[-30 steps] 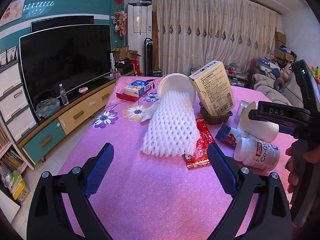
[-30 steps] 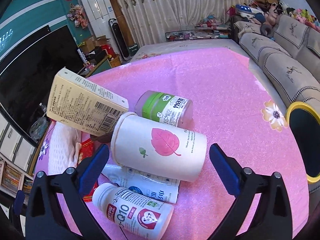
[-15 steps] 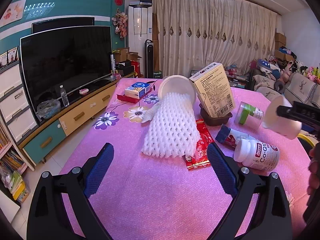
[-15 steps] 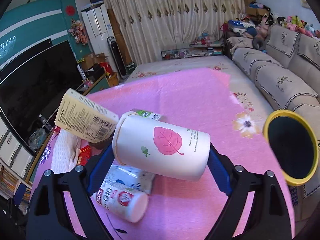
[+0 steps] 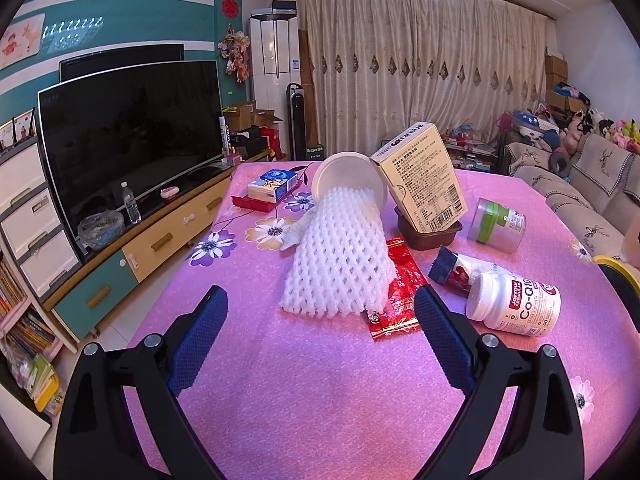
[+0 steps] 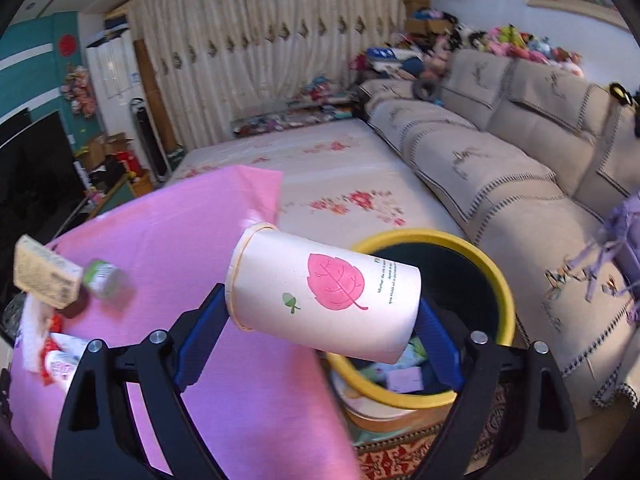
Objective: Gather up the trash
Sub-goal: 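Grasp the white paper cup with the right tool and drop it into the bin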
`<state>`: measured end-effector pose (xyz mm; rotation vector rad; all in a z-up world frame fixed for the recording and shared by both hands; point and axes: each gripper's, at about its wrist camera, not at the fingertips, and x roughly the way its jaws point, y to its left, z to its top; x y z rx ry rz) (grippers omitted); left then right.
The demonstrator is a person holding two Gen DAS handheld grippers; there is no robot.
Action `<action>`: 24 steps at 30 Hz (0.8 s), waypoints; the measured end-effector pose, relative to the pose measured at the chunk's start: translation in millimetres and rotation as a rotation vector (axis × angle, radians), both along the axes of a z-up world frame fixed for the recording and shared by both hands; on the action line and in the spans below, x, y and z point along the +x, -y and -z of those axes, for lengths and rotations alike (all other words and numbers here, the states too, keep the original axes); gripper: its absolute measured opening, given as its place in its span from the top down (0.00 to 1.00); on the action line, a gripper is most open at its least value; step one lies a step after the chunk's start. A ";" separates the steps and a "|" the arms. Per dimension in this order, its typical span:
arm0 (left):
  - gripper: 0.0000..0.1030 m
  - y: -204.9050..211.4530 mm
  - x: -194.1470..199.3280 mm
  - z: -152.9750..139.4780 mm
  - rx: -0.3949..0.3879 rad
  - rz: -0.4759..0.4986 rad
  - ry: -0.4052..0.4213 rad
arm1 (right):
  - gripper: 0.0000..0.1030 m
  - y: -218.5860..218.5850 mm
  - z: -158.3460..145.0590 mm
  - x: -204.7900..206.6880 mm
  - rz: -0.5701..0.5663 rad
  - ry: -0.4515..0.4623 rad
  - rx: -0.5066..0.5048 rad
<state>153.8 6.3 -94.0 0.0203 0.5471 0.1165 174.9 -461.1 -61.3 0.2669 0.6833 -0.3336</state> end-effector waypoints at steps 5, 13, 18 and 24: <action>0.10 4.1 2.7 0.9 0.018 0.005 -0.018 | 0.18 36.2 35.7 12.4 0.055 -0.097 0.004; 0.10 14.6 2.3 1.4 0.065 0.032 -0.021 | 0.18 62.2 77.5 28.2 0.087 -0.209 -0.006; 0.10 27.2 4.0 2.8 0.123 0.052 -0.028 | 0.17 71.5 90.8 35.0 0.089 -0.245 0.029; 0.10 37.3 8.4 5.8 0.171 0.072 -0.057 | 0.15 74.8 88.0 35.3 0.077 -0.247 0.034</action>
